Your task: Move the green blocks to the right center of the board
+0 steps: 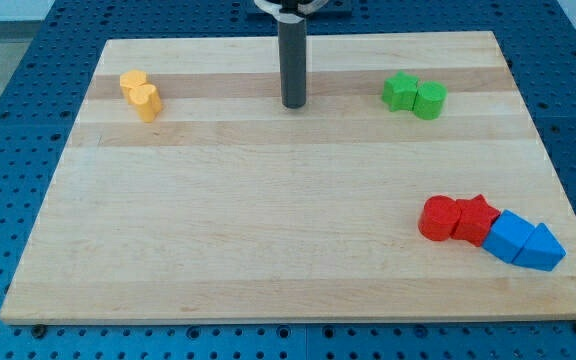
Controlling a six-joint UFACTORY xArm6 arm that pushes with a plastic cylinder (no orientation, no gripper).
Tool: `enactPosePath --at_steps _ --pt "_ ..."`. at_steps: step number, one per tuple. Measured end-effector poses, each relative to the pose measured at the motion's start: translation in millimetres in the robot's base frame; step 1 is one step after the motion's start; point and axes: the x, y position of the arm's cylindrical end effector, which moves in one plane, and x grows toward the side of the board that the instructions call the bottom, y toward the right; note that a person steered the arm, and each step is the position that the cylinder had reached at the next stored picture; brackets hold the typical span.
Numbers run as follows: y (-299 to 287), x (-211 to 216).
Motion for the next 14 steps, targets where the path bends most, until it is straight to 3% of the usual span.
enactPosePath --at_steps 4,6,9,14 --pt "39.3 -34.1" --pt "93.0 -35.4" --pt "168.3 -15.5" --pt "210.7 10.2"
